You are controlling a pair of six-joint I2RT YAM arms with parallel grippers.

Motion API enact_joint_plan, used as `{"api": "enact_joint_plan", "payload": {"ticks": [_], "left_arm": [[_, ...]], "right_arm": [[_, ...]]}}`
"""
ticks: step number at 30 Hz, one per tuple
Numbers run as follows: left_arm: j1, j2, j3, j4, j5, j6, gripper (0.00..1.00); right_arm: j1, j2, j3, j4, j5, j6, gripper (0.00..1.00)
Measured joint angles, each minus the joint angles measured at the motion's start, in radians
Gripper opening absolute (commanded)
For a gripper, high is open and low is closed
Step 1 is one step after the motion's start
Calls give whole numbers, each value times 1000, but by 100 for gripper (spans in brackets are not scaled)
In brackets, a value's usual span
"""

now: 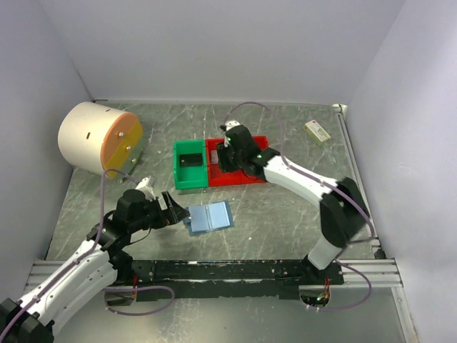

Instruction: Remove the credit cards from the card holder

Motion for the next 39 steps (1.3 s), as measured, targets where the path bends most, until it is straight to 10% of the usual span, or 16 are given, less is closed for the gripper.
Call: {"api": "enact_joint_plan", "payload": {"ticks": [11, 39], "left_arm": [[0, 135, -44, 82, 45, -5, 83], [-13, 287, -54, 202, 130, 11, 57]], "right_arm": [[2, -183, -455, 162, -313, 270, 37], [2, -116, -521, 236, -396, 362, 33]]}}
